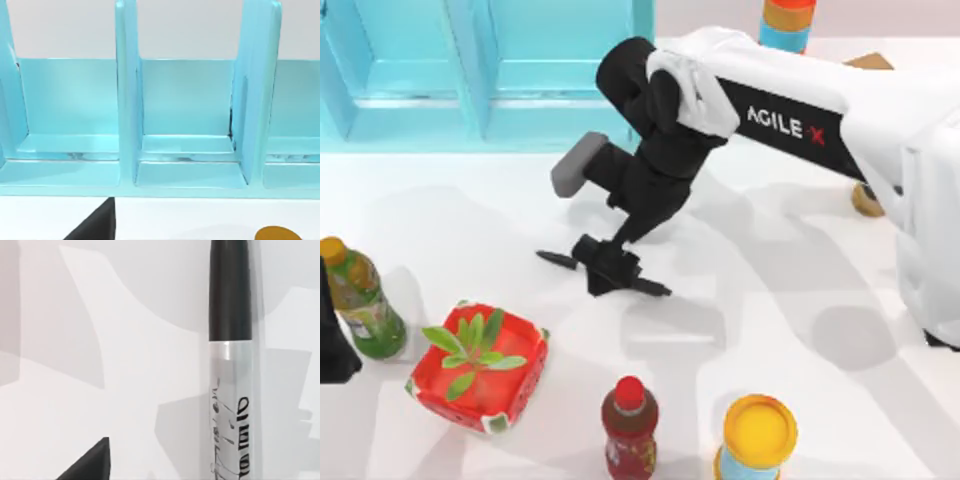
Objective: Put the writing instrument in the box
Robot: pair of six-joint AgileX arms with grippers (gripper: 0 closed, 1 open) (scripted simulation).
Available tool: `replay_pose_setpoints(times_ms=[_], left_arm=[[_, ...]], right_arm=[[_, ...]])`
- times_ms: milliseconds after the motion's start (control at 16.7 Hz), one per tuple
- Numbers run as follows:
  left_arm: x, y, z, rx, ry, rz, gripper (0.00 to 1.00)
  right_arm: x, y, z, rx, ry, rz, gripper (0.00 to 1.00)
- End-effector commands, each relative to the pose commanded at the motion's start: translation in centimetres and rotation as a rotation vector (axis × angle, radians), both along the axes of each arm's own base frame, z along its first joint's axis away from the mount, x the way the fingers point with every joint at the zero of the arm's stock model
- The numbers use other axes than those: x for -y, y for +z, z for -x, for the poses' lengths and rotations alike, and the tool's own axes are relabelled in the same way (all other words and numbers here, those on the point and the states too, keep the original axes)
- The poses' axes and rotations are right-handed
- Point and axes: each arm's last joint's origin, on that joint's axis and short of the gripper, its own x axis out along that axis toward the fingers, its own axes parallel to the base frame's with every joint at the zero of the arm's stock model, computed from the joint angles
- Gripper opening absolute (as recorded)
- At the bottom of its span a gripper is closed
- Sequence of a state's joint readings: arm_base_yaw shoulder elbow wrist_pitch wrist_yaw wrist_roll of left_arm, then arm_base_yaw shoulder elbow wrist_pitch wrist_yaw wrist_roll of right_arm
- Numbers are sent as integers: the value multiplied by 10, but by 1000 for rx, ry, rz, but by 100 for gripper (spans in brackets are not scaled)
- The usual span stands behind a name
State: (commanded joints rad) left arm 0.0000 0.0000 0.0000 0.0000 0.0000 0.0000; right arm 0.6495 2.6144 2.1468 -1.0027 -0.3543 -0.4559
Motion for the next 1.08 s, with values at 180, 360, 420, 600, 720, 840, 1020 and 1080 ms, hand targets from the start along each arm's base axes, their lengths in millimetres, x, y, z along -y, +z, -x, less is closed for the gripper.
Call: replay_pose_setpoints(times_ms=[180, 360, 420, 600, 720, 840, 1020, 1080], left_arm=[[0, 0, 0, 0, 0, 0, 100], [0, 0, 0, 0, 0, 0, 100], [0, 0, 0, 0, 0, 0, 100], [0, 0, 0, 0, 0, 0, 100], [0, 0, 0, 0, 0, 0, 100], [0, 0, 0, 0, 0, 0, 100], [0, 0, 0, 0, 0, 0, 100], [0, 0, 0, 0, 0, 0, 100]], right_arm=[[0, 0, 0, 0, 0, 0, 85], [0, 0, 0, 0, 0, 0, 62], [0, 0, 0, 0, 0, 0, 55], [0, 0, 0, 0, 0, 0, 32], [0, 0, 0, 0, 0, 0, 17], [0, 0, 0, 0, 0, 0, 2], [0, 0, 0, 0, 0, 0, 0], [0, 0, 0, 0, 0, 0, 0]])
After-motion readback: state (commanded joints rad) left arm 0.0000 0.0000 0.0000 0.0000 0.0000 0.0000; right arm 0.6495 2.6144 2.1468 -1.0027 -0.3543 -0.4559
